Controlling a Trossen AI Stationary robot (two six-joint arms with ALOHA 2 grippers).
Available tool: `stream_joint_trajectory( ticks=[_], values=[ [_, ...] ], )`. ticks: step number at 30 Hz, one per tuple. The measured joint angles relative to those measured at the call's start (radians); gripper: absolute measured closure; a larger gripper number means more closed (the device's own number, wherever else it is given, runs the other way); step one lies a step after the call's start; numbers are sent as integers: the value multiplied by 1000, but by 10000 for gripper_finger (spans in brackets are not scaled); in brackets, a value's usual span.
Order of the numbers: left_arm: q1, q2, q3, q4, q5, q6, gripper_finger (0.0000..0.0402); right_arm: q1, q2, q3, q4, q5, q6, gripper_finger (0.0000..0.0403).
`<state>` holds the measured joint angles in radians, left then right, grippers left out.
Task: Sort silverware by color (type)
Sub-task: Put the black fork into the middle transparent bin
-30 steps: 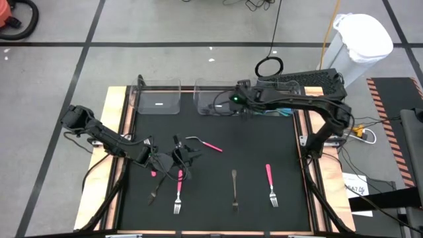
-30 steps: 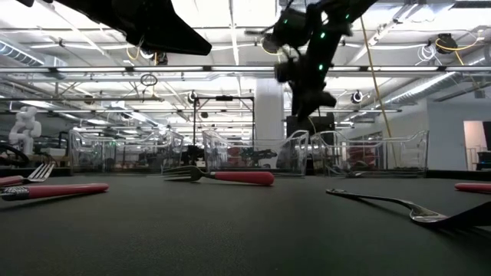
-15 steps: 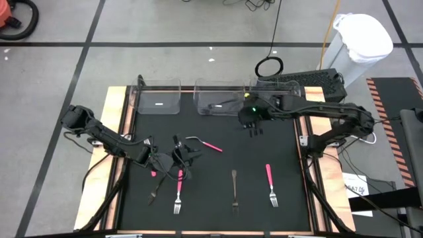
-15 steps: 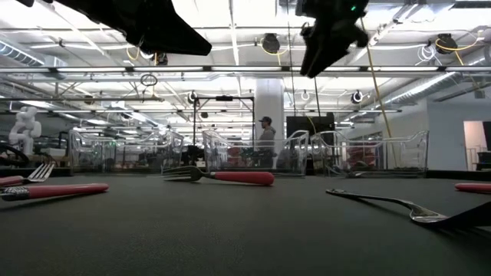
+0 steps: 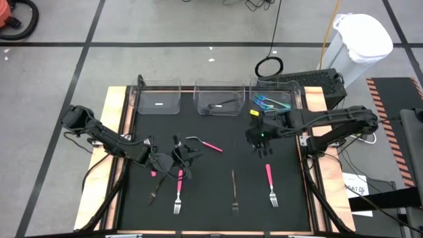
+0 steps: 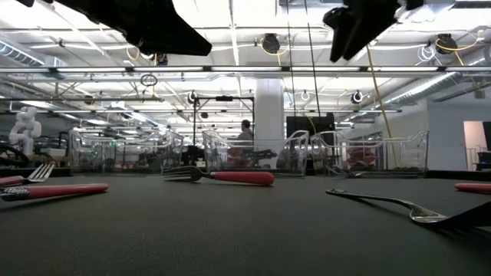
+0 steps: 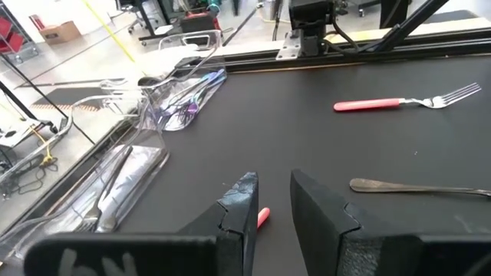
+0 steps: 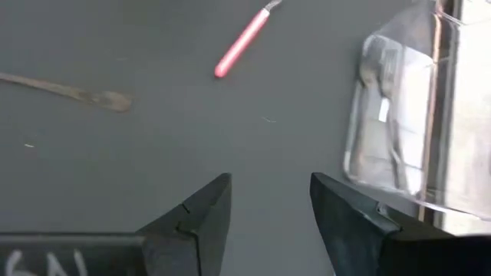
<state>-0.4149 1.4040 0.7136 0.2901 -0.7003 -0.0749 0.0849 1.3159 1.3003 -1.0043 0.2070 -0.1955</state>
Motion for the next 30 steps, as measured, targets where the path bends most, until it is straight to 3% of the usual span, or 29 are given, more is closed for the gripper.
stream_joint_trajectory(
  ticks=[10, 15, 20, 30],
  values=[
    [-9, 0, 1, 15, 27, -26, 320, 232, -19, -23, 30, 2, 141, 229],
    [-23, 0, 17, 23, 36, -26, 320, 364, -44, -114, 147, 13, 215, 229],
    [-39, 0, 44, 25, 36, -69, 320, 485, -48, -214, 283, 104, 292, 229],
    [-86, 55, 155, 21, 42, -50, 320, 625, -44, -391, 538, 132, 351, 229]
  ],
)
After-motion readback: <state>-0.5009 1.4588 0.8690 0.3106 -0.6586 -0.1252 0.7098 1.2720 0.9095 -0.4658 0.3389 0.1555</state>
